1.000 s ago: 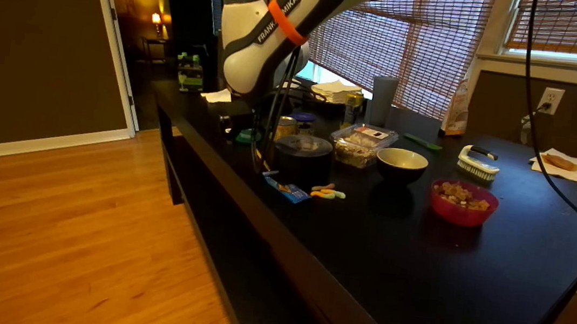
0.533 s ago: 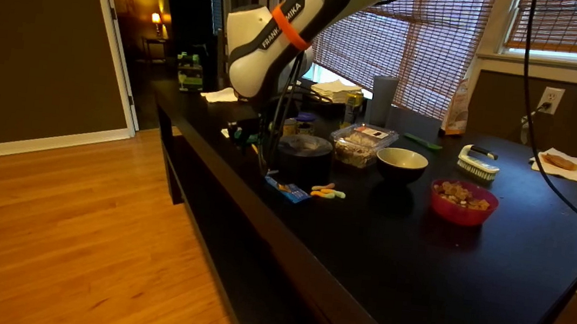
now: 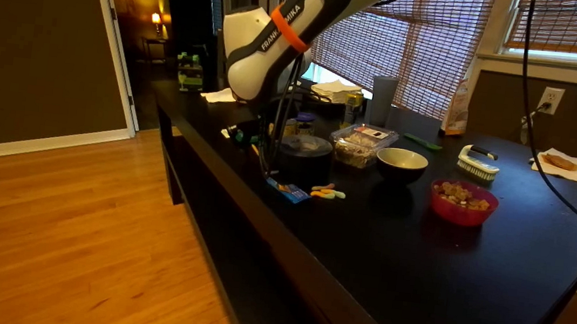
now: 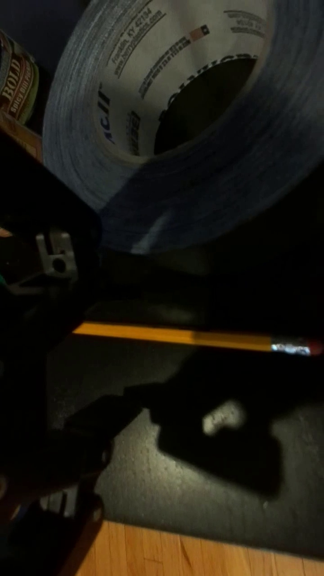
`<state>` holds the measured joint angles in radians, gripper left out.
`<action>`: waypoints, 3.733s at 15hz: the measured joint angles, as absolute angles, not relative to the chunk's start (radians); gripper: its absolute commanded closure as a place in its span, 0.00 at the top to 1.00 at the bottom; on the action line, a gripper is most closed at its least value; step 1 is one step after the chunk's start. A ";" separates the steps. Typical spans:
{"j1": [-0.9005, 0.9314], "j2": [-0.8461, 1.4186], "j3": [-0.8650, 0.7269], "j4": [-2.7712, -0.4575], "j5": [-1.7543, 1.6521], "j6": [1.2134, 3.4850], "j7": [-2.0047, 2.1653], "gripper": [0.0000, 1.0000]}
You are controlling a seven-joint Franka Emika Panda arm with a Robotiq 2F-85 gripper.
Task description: Put the pencil in the middle of the tape
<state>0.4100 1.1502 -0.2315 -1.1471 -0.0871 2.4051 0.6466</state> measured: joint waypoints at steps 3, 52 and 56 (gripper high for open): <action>0.409 1.152 -0.228 -1.147 -0.087 2.383 0.647 0.48; 0.325 1.190 -0.092 -1.026 -0.086 2.212 0.627 0.28; 0.299 1.190 -0.062 -1.019 -0.071 2.208 0.601 0.28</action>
<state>0.2987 1.1898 -0.0623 -1.0194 -0.0710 2.2082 0.6009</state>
